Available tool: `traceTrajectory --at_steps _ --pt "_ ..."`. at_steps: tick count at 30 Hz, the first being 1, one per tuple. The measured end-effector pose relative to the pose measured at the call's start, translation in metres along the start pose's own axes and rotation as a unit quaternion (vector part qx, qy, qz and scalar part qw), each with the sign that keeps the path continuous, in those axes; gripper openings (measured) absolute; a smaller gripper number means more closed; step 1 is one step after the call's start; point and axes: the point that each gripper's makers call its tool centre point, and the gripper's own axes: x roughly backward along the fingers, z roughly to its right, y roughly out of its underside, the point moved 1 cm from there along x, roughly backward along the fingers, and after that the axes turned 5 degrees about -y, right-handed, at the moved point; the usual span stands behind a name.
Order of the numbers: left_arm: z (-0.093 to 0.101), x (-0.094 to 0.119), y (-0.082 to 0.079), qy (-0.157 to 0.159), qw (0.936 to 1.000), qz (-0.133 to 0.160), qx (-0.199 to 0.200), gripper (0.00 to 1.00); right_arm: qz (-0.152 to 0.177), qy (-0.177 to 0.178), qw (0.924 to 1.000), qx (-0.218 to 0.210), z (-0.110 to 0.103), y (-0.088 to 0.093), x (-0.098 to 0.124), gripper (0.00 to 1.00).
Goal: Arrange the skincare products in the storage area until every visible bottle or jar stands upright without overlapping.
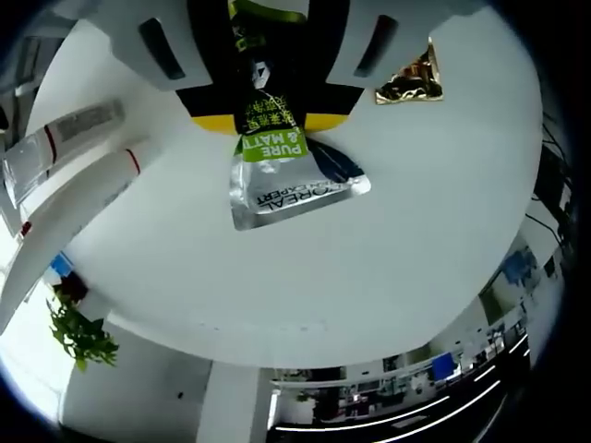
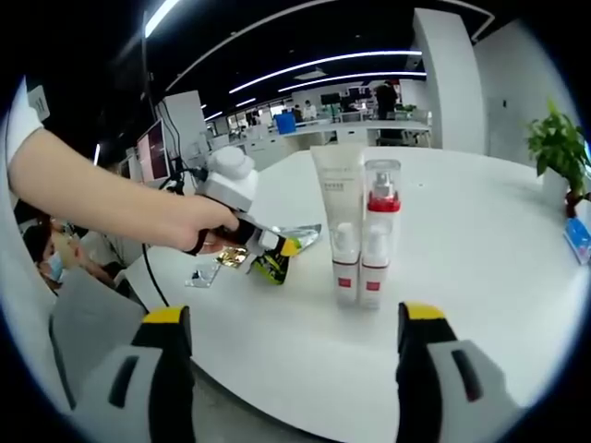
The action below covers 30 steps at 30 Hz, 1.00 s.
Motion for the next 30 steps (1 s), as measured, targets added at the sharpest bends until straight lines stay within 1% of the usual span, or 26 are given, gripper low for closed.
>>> traceTrajectory --at_steps 1,4,7,9,13,15,17,21,22,23,25,28,30 --pt "0.000 0.001 0.001 0.002 1.0000 -0.001 0.006 0.18 0.000 0.000 1.0000 0.001 0.000 0.000 0.000 0.92" --pt "-0.001 0.004 0.004 0.004 1.0000 0.000 0.006 0.17 0.001 0.001 1.0000 0.003 0.000 -0.001 0.000 0.92" --pt "0.001 0.009 0.005 0.013 0.9996 0.002 0.026 0.16 0.002 0.001 1.0000 0.005 0.000 -0.001 0.001 0.92" --pt "0.003 0.015 0.006 0.021 0.9993 0.008 0.031 0.16 0.002 0.000 1.0000 0.006 -0.001 -0.001 0.000 0.92" --pt "0.006 0.023 0.008 0.031 0.9991 0.014 0.026 0.16 0.001 -0.002 0.9999 0.011 -0.002 -0.001 0.000 0.92" --pt "0.006 0.023 0.008 0.041 0.9987 0.018 0.025 0.16 0.002 -0.002 0.9999 0.013 -0.002 -0.001 0.000 0.91" --pt "0.010 0.032 0.011 0.055 0.9977 0.023 0.033 0.16 0.002 -0.004 0.9999 0.013 -0.003 -0.001 0.000 0.90" --pt "0.014 0.047 0.016 0.071 0.9965 0.032 0.029 0.16 0.000 -0.008 0.9999 0.015 -0.004 -0.001 0.000 0.87" --pt "0.015 0.050 0.017 0.077 0.9958 0.033 0.037 0.16 0.000 -0.009 0.9998 0.015 -0.005 -0.001 0.000 0.87" --pt "0.018 0.055 0.019 0.085 0.9940 0.035 0.060 0.16 0.000 -0.010 0.9998 0.015 -0.006 -0.001 0.000 0.86" --pt "0.019 0.063 0.021 0.093 0.9914 0.041 0.082 0.16 -0.001 -0.012 0.9998 0.017 -0.006 -0.001 -0.001 0.86" --pt "0.021 0.072 0.026 0.099 0.9903 0.043 0.088 0.16 -0.002 -0.014 0.9998 0.017 -0.007 0.000 -0.001 0.85" --pt "0.022 0.078 0.026 0.101 0.9901 0.048 0.084 0.16 -0.003 -0.017 0.9997 0.017 -0.009 0.000 -0.001 0.84"
